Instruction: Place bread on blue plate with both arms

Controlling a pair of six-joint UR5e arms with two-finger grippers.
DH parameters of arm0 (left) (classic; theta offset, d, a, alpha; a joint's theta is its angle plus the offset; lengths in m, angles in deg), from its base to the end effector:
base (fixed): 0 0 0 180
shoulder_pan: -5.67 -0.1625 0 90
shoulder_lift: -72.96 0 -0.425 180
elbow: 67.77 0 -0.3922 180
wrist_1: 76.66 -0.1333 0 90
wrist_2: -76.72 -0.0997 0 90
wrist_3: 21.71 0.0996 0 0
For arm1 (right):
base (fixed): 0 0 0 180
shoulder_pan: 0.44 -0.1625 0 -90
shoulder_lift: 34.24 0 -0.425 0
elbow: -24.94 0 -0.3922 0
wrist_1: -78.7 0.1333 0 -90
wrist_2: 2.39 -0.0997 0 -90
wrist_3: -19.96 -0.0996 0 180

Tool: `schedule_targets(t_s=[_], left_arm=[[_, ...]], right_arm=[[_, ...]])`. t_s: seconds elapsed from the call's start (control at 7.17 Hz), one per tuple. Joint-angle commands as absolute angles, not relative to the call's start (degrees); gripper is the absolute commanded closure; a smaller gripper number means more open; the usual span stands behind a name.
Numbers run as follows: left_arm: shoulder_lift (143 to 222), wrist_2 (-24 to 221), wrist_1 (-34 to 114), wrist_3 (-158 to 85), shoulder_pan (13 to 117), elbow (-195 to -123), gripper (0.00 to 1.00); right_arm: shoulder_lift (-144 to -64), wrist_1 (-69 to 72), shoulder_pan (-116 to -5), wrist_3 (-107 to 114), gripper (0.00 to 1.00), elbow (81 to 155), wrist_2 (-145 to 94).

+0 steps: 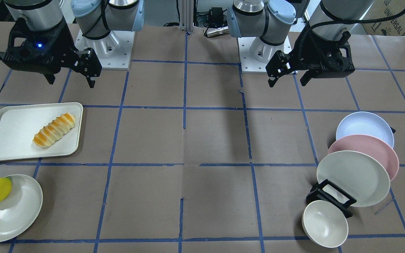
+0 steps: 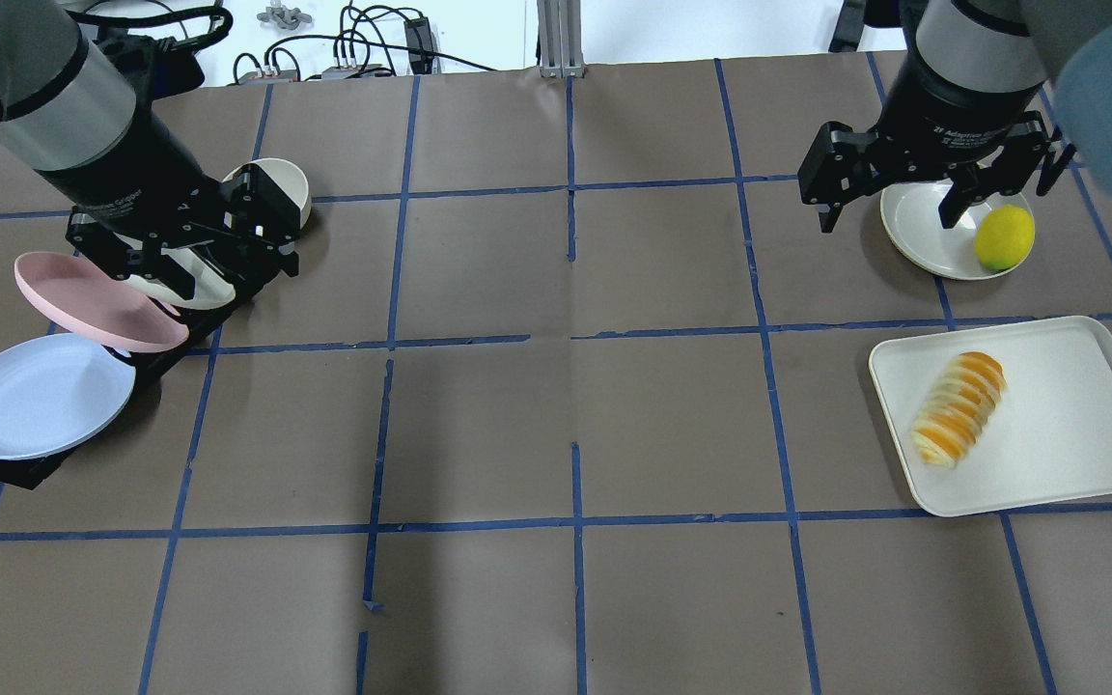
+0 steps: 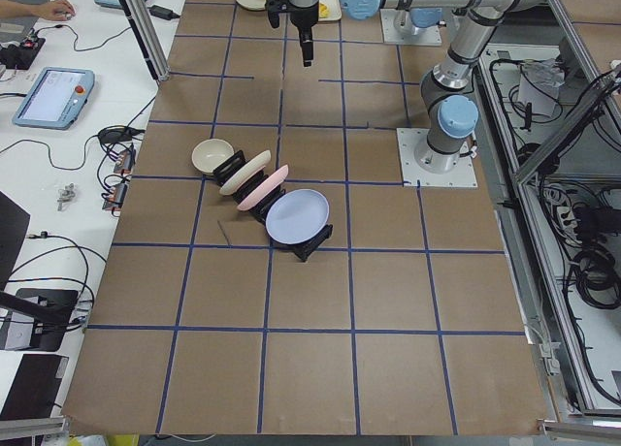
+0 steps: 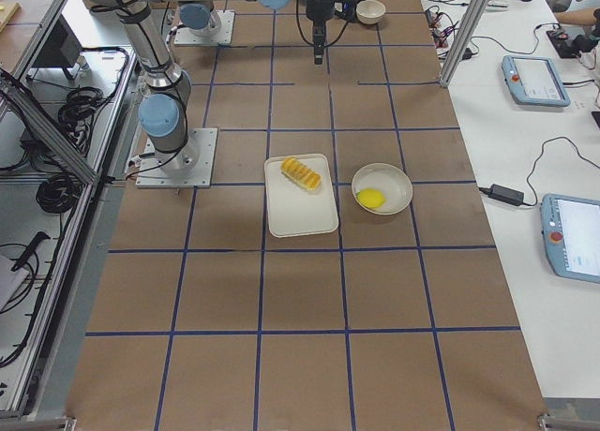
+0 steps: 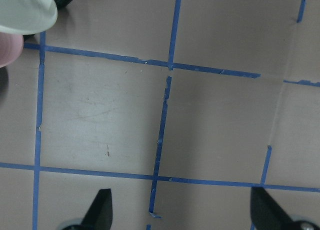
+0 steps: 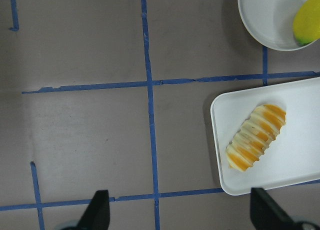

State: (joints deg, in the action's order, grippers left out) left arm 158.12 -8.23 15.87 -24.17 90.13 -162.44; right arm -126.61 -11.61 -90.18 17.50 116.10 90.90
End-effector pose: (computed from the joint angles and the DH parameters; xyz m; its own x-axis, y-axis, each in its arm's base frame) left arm -0.0978 -0.4635 0.4839 -0.9861 -0.1424 0.0861 -0.1389 0.9893 0.0449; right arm 0.1254 -0.4774 0.4987 -0.9972 0.0490 0.0562 0.0474 0.9985 -0.0290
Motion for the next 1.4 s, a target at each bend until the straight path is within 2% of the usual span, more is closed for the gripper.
schedule_targets(t_s=[0.0,0.28,0.7,0.98,1.12,1.26], left_arm=[[157.9,-7.8,15.9,-24.2,90.0,-163.0,0.03],[158.3,-8.2,16.0,-16.7,86.9,-162.5,0.0],[159.6,-8.4,18.5,19.0,64.5,-163.1,0.0],[165.9,-8.7,19.8,37.2,51.5,-161.1,0.0],[169.1,-11.9,19.1,39.3,48.1,-160.2,0.0],[174.1,-18.8,15.1,39.6,47.9,-157.1,0.0]], right_arm=[[-126.6,-11.6,-90.2,17.5,0.0,116.1,90.9],[-126.5,-11.4,-89.9,17.5,0.0,116.2,90.9],[-126.4,-11.0,-89.3,17.5,0.0,116.1,91.1],[-126.3,-10.9,-75.8,18.6,0.0,118.6,91.5],[-126.6,-10.9,-69.0,21.3,0.0,120.6,91.7],[-126.7,-10.8,-67.1,21.2,0.0,121.1,91.8]])
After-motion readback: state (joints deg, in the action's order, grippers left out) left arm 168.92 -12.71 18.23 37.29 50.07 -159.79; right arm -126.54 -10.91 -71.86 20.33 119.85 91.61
